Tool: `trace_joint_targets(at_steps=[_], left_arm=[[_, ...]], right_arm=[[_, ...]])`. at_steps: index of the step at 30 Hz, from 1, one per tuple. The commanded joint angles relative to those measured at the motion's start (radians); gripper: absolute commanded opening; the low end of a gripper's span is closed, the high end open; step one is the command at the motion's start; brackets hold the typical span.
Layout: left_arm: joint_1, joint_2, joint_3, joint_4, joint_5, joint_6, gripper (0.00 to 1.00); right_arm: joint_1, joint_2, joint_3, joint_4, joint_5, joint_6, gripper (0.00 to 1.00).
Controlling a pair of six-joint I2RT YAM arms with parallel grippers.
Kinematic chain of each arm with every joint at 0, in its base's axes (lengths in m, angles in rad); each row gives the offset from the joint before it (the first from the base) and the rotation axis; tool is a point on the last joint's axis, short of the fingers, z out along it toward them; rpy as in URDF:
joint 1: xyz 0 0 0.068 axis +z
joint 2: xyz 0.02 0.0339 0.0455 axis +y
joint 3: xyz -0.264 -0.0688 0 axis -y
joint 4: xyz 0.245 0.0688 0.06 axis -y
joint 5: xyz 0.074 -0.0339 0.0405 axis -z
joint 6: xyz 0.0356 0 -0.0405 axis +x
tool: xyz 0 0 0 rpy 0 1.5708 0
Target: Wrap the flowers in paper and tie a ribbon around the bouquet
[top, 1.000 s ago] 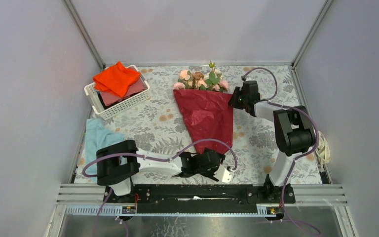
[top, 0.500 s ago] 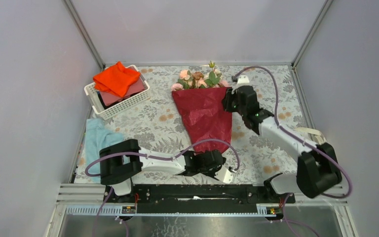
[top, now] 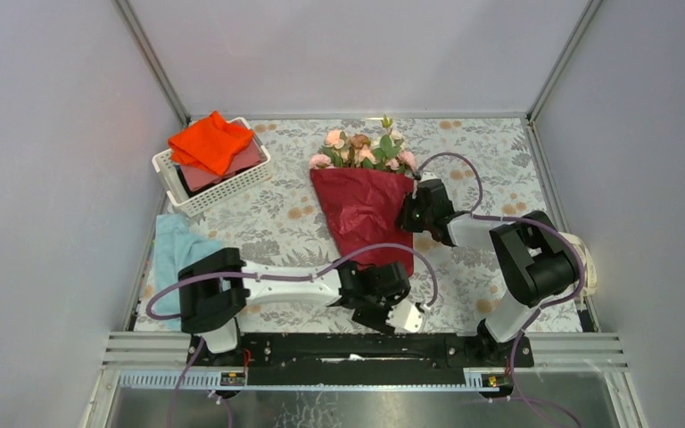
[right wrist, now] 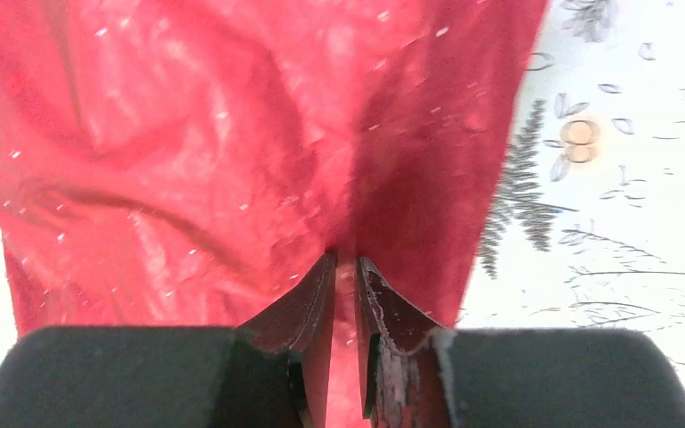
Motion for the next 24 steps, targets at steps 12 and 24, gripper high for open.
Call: trace_joint_targets(at_steps=[12, 24], left_arm=[[0.368, 0.058, 0.135, -0.010, 0.133, -0.225, 0.57], [0.187, 0.097, -0.116, 0.149, -0.065, -0.069, 0.66]], right_arm=[[-0.040, 0.013, 0.004, 0.033, -0.010, 0.063, 0.27], [-0.205, 0.211, 0.235, 0.010, -0.273, -0.031, 0.63]])
